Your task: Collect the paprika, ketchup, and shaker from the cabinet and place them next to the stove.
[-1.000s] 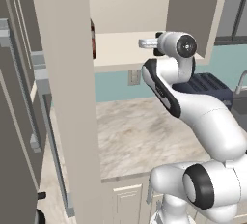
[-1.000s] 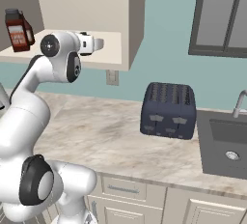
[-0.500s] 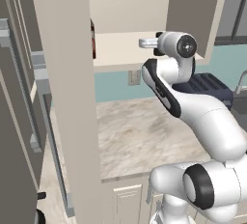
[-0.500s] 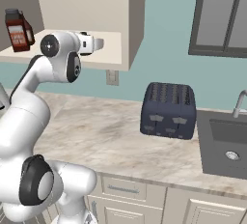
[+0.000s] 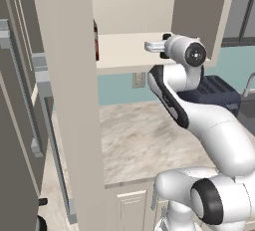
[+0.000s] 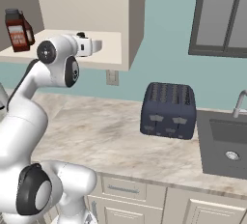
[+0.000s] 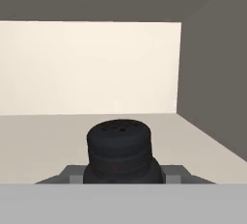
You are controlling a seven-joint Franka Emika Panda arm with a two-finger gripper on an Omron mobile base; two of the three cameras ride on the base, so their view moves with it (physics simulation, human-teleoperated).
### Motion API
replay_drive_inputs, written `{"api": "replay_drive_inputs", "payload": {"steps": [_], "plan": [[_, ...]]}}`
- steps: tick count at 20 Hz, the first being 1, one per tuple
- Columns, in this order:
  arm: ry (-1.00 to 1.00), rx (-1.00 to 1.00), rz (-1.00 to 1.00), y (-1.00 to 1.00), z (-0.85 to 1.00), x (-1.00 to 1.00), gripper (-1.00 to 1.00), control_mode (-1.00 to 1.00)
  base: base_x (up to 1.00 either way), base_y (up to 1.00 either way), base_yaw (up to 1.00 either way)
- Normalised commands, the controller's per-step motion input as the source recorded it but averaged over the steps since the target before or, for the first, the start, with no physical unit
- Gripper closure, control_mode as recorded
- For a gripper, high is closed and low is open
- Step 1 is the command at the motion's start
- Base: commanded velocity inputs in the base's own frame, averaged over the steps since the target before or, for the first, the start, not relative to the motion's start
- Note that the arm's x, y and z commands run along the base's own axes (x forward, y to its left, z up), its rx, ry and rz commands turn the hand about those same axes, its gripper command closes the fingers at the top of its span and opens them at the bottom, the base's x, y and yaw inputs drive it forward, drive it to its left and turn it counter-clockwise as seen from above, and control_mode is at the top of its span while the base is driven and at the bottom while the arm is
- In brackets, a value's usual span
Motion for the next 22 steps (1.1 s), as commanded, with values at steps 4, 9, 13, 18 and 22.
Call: {"api": "replay_drive_inputs", "payload": {"steps": [4, 9, 13, 18, 22], "plan": [[-0.03, 0.00, 0.00, 0.00, 0.00, -0.39, 1.00, -1.00, 0.00, 0.00, 0.00], [-0.09, 0.00, 0.00, -0.02, 0.00, -0.84, 1.00, -1.00, 0.00, 0.00, 0.00], [-0.14, 0.00, 0.00, 0.00, 0.00, -1.00, 1.00, -1.00, 0.00, 0.00, 0.00], [-0.10, 0.00, 0.00, 0.00, 0.06, -0.94, 1.00, -1.00, 0.00, 0.00, 0.00], [-0.03, 0.00, 0.00, 0.00, 0.10, -0.77, 1.00, -1.00, 0.00, 0.00, 0.00]]}}
